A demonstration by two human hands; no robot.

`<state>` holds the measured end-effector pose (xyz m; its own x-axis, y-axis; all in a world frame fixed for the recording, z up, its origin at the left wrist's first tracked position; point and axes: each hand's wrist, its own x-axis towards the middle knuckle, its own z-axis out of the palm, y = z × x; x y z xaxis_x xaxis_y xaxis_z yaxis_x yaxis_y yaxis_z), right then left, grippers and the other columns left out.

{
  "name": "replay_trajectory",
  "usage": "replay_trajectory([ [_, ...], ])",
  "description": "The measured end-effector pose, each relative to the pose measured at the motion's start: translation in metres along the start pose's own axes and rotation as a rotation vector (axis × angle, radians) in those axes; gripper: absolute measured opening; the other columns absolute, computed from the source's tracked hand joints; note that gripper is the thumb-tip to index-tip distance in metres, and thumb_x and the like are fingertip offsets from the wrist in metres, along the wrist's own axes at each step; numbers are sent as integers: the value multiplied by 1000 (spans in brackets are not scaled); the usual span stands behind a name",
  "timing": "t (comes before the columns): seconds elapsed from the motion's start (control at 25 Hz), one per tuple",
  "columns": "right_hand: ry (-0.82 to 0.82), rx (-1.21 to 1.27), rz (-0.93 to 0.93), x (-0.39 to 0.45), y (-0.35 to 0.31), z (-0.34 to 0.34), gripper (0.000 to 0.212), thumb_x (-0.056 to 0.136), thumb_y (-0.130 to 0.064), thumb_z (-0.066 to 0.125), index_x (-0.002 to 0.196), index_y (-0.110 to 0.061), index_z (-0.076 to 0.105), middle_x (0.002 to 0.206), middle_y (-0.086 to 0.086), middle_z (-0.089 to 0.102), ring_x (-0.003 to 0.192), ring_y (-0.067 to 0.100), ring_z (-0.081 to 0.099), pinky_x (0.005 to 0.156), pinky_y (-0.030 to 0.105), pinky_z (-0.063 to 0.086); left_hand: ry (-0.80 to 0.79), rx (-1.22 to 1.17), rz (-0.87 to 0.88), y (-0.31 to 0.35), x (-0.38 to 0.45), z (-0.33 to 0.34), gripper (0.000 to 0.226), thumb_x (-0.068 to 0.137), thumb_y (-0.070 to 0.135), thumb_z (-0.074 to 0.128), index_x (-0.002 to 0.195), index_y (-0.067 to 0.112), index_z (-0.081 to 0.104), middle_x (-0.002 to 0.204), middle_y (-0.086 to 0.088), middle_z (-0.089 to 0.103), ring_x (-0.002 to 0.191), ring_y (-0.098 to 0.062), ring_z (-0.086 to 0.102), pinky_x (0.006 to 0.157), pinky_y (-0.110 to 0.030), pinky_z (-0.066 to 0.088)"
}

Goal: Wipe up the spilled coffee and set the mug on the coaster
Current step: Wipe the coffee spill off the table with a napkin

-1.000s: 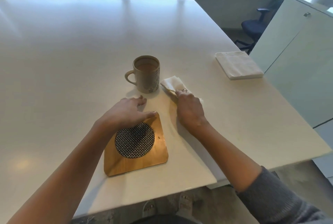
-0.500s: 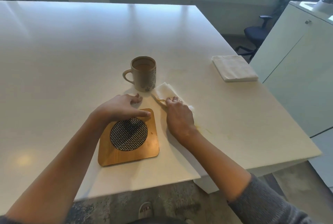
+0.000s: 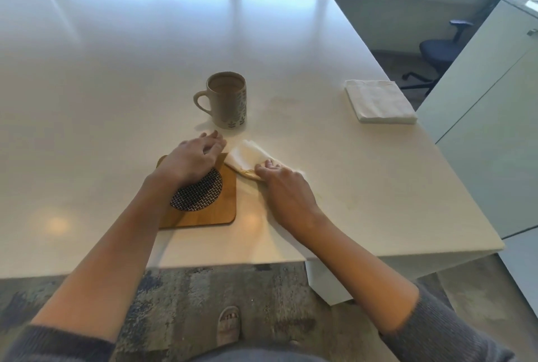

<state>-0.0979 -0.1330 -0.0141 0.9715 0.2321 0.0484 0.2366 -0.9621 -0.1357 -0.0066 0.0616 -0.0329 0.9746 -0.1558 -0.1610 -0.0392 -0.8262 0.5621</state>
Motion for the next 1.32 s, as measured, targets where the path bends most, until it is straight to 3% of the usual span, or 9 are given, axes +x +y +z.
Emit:
replay_trajectory([
  [0.2,-101,128,-71,-42,14,-14,55,91,8,43,136,-19,56,149,7,52,122,25,62,99,37,51,-3,28,-19,2,2,3,53,105,54,31,151,31,43,163,12,30,153,-19,20,123,-45,12],
  [0.28,-129,175,-77,-54,25,-22,55,91,6,43,134,-22,61,133,5,66,107,23,69,95,34,53,-3,42,-21,2,4,4,54,105,55,30,152,32,42,163,13,28,154,-20,17,124,-46,7],
  [0.4,-110,325,71,-62,52,-40,47,96,-3,46,130,-29,65,114,1,75,71,6,65,73,13,52,-29,110,-19,0,7,9,55,106,54,25,154,31,38,165,14,22,155,-18,11,125,-45,-4],
  [0.48,-17,313,206,-64,76,-49,54,92,1,46,129,-33,65,110,4,76,66,8,59,65,13,44,-29,143,-31,0,9,12,57,105,54,24,155,29,36,166,12,20,156,-20,10,125,-46,-7],
  [0.6,19,202,380,-70,111,-53,58,87,3,44,130,-30,65,106,14,74,77,29,63,68,26,40,-16,170,-31,0,8,15,58,105,54,23,156,28,35,167,12,18,156,-18,10,124,-46,-8],
  [0.72,-35,104,469,-79,115,-37,52,90,2,43,134,-21,60,111,18,69,96,39,65,77,37,49,-13,191,-19,-2,8,16,60,105,55,23,157,26,33,167,13,17,155,-14,10,124,-47,-6],
  [0.88,-34,-73,516,-77,89,-7,54,98,1,40,151,-9,36,150,19,46,128,34,56,99,38,49,-34,164,-21,-4,9,15,61,105,55,23,158,25,31,167,13,15,156,-12,7,125,-47,-6],
  [1.04,-54,-92,494,-64,68,2,55,101,1,39,154,-5,27,157,23,35,139,34,46,105,39,46,-62,146,-25,-5,10,12,61,105,55,24,158,26,29,167,15,14,155,-11,6,125,-46,-4],
  [1.32,-64,14,271,-51,8,14,57,101,9,35,155,-2,20,159,29,22,144,39,35,116,46,36,-67,140,-24,-3,9,10,60,105,55,23,158,27,29,168,15,13,155,-9,7,126,-45,-1],
])
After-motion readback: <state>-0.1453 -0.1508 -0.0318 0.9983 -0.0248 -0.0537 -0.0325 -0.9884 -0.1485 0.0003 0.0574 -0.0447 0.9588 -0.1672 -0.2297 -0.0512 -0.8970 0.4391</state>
